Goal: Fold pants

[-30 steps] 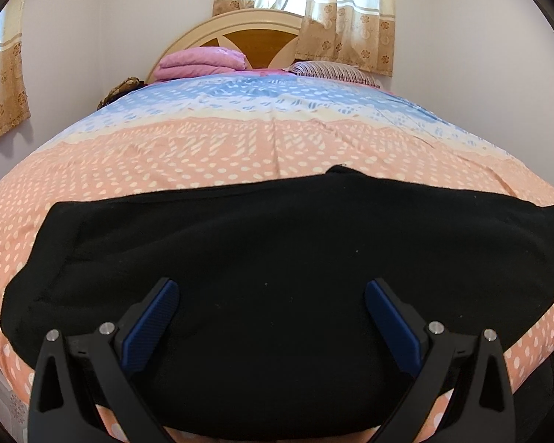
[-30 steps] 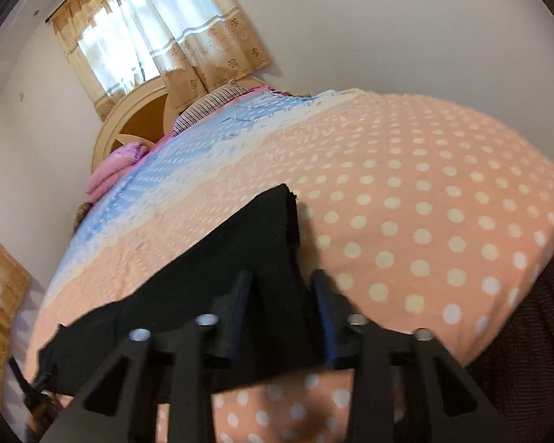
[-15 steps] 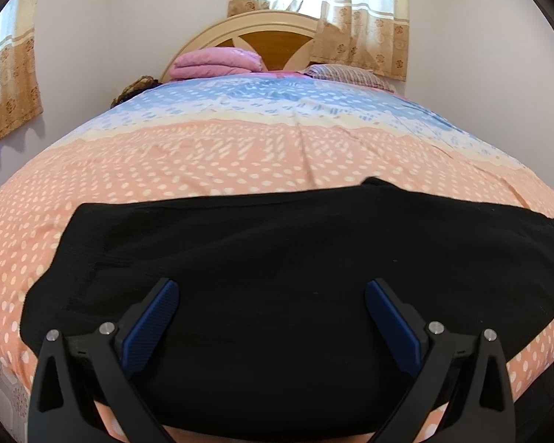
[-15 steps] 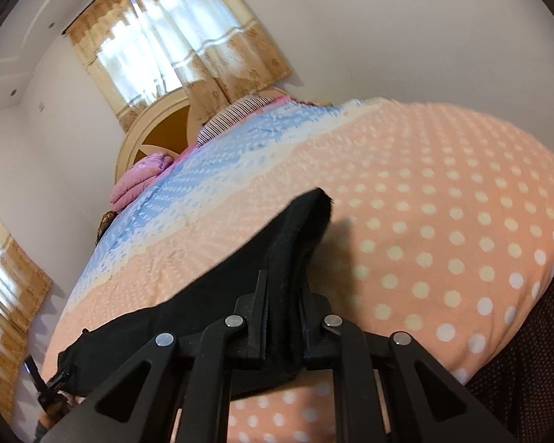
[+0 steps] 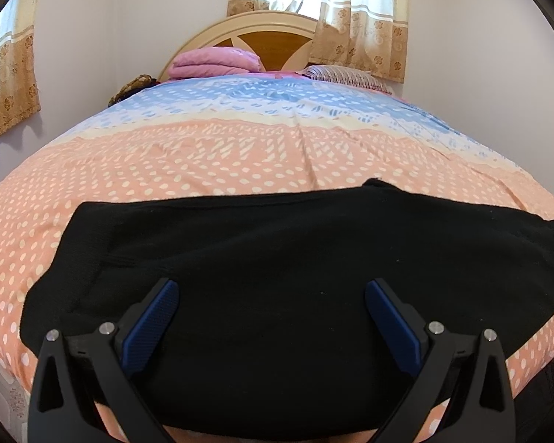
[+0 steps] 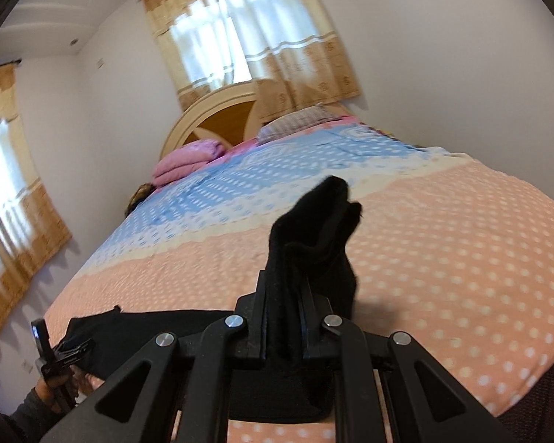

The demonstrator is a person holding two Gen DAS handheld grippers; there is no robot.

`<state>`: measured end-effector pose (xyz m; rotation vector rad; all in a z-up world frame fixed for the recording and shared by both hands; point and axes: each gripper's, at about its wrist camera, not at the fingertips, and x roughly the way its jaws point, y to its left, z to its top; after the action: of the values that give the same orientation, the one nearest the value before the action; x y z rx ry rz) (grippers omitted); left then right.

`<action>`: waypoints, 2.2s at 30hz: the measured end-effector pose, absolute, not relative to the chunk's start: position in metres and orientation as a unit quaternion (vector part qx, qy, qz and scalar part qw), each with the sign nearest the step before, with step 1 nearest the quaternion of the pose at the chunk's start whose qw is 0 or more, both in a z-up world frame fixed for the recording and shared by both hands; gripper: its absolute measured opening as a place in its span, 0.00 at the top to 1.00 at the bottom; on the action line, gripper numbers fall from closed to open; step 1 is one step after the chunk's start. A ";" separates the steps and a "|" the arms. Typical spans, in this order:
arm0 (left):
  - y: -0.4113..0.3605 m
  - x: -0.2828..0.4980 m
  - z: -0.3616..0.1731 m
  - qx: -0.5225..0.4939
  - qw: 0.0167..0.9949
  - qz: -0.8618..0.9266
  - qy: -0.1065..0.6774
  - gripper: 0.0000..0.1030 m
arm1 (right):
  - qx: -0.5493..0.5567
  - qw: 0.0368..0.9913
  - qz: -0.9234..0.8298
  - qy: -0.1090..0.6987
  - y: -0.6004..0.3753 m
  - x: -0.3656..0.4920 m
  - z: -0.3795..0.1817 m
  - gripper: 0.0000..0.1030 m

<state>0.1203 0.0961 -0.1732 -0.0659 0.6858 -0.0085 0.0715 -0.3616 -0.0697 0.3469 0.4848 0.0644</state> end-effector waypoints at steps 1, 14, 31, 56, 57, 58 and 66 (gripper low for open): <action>0.096 0.120 -0.172 -0.034 0.941 -0.005 0.335 0.00 | 0.166 0.955 0.037 0.241 -0.353 0.075 -0.069 0.88; 0.056 0.110 -0.135 -0.065 0.943 -0.104 0.310 0.00 | 0.027 0.935 0.117 0.332 -0.217 0.112 -0.123 0.87; -0.054 0.133 -0.133 -0.049 0.903 -0.239 0.354 0.00 | 0.048 0.926 0.155 0.341 -0.244 0.067 -0.140 0.53; -0.125 0.144 -0.137 -0.054 0.859 -0.328 0.389 0.01 | -0.019 0.911 0.202 0.358 -0.214 0.061 -0.154 0.51; -0.128 0.146 -0.138 -0.059 0.855 -0.333 0.392 0.01 | -0.014 0.917 0.194 0.349 -0.223 0.057 -0.152 0.51; -0.132 0.149 -0.139 -0.069 0.850 -0.338 0.399 0.02 | -0.006 0.921 0.188 0.341 -0.232 0.054 -0.152 0.51; -0.175 0.154 -0.146 -0.086 0.818 -0.360 0.441 0.34 | 0.119 0.937 0.108 0.310 -0.299 0.055 -0.161 0.50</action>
<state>0.1540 -0.1749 -0.1461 -0.1828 0.9397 -0.7664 0.0546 -0.2992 -0.1613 0.2428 0.6335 0.2216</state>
